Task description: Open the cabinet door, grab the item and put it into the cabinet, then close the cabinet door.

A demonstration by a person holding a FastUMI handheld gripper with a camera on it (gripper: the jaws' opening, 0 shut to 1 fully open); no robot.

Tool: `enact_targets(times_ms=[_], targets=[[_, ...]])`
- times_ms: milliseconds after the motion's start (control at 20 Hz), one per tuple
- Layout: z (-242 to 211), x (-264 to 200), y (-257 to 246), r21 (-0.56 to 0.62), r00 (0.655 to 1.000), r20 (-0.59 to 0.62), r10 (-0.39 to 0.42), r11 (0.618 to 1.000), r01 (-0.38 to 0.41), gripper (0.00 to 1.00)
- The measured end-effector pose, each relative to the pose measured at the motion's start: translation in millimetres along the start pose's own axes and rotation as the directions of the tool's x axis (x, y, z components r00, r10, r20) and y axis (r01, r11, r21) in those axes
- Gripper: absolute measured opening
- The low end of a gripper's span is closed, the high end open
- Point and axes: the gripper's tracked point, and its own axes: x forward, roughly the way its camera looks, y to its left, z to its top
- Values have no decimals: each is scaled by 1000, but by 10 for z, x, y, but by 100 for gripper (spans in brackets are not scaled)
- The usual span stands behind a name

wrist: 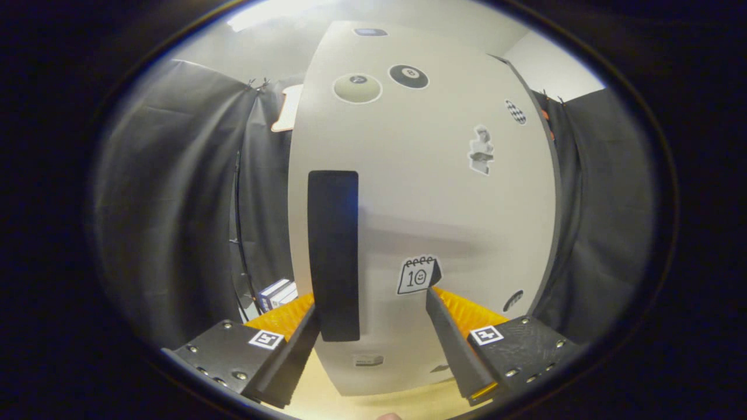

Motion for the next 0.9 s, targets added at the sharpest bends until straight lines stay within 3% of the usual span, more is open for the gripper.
enact_targets(times_ms=[450, 900], targets=[[-14, 575, 98, 1, 998, 33, -58, 998, 58, 100], [-12, 692, 105, -3, 992, 54, -111, 994, 112, 100]])
